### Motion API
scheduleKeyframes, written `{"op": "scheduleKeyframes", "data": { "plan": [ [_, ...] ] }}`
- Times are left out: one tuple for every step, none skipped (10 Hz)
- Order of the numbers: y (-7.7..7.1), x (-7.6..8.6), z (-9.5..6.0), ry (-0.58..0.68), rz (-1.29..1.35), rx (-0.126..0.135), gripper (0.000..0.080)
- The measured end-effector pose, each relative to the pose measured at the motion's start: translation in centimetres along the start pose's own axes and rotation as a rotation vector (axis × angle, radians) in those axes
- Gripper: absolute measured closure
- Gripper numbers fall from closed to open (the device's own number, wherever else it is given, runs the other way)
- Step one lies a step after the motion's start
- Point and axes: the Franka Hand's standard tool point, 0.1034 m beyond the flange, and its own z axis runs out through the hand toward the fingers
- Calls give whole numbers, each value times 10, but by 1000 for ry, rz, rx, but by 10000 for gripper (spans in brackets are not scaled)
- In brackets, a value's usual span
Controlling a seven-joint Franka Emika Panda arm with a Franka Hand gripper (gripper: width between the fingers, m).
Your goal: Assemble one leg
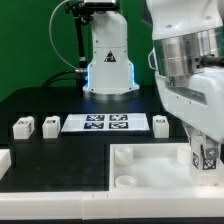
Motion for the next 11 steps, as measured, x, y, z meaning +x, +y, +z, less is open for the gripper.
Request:
{"op": "scheduleKeyframes", "data": {
  "plan": [
    [0,0,0,-18,121,9,505],
    [0,-1,0,-25,203,9,505],
    [0,-1,1,-25,175,9,505],
    [0,-1,1,-25,131,9,505],
    [0,-1,1,-23,111,9,333],
    [-2,-2,0,-16,-56,21,215],
    [-3,-4,0,3,-246,15,215],
    [-3,-3,0,5,-345,15,163],
    [-3,-2,0,6,-408,15,154],
    [-3,-2,0,8,-516,13,154],
    [-3,-1,0,10,-601,13,150]
  ]
}}
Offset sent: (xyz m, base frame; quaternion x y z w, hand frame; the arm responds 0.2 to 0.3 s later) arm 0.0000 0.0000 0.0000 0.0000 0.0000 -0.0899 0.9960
